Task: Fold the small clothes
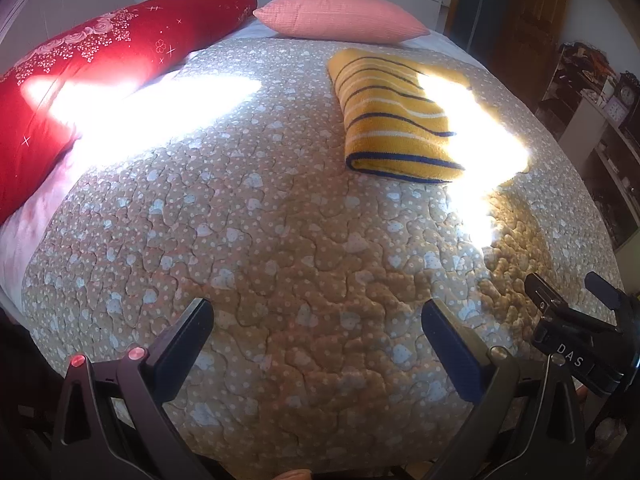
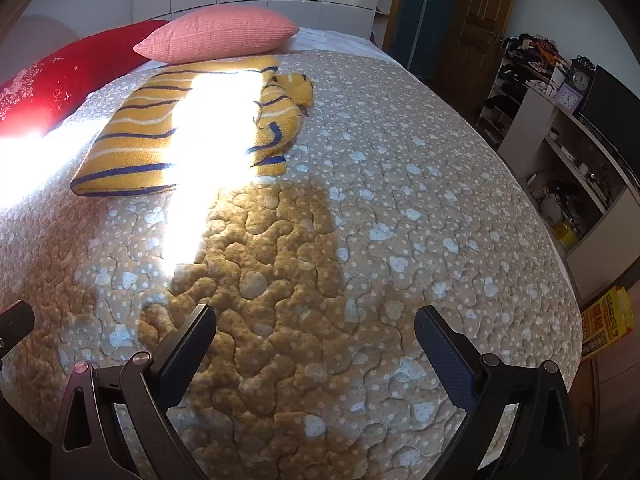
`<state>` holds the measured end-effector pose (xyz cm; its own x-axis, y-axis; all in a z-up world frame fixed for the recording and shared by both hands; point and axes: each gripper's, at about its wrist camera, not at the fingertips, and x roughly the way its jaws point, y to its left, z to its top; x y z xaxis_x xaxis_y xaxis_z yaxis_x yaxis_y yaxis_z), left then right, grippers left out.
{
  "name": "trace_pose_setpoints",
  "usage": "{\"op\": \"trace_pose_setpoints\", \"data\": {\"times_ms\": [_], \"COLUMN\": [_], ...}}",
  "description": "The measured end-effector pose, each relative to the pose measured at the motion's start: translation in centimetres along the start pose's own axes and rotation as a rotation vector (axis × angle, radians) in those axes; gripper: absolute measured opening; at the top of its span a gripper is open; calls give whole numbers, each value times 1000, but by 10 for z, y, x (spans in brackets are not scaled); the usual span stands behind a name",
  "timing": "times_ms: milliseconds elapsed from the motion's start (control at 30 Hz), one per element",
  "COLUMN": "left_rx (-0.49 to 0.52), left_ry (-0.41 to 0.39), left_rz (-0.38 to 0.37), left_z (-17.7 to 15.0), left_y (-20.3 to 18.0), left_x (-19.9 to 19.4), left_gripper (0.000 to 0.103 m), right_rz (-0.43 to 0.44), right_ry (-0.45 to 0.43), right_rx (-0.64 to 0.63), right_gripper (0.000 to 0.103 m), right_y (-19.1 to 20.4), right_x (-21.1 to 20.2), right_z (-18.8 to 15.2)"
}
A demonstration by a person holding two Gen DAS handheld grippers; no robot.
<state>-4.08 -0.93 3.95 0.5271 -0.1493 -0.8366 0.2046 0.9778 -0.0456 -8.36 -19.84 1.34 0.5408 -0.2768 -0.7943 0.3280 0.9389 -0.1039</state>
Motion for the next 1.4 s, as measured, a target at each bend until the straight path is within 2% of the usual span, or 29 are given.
{"op": "trace_pose_setpoints", "data": {"times_ms": [1067,1200,1400], "left_rx": [-47,-53,-58], "left_ry": [42,37,24], "left_rz": [-34,-36,-19], "left_z": [-3,-2,-2], "left_y": [15,17,23], "left_x": [10,10,5], "left_gripper": [103,103,103], "right_rz": [14,-1,-71], "right_ry": [1,10,21], "right_rx": [-60,-88,-152], "right_gripper": [101,101,101], "right_y": [23,32,49], "right_x": [0,3,6], "right_z": [5,10,21]}}
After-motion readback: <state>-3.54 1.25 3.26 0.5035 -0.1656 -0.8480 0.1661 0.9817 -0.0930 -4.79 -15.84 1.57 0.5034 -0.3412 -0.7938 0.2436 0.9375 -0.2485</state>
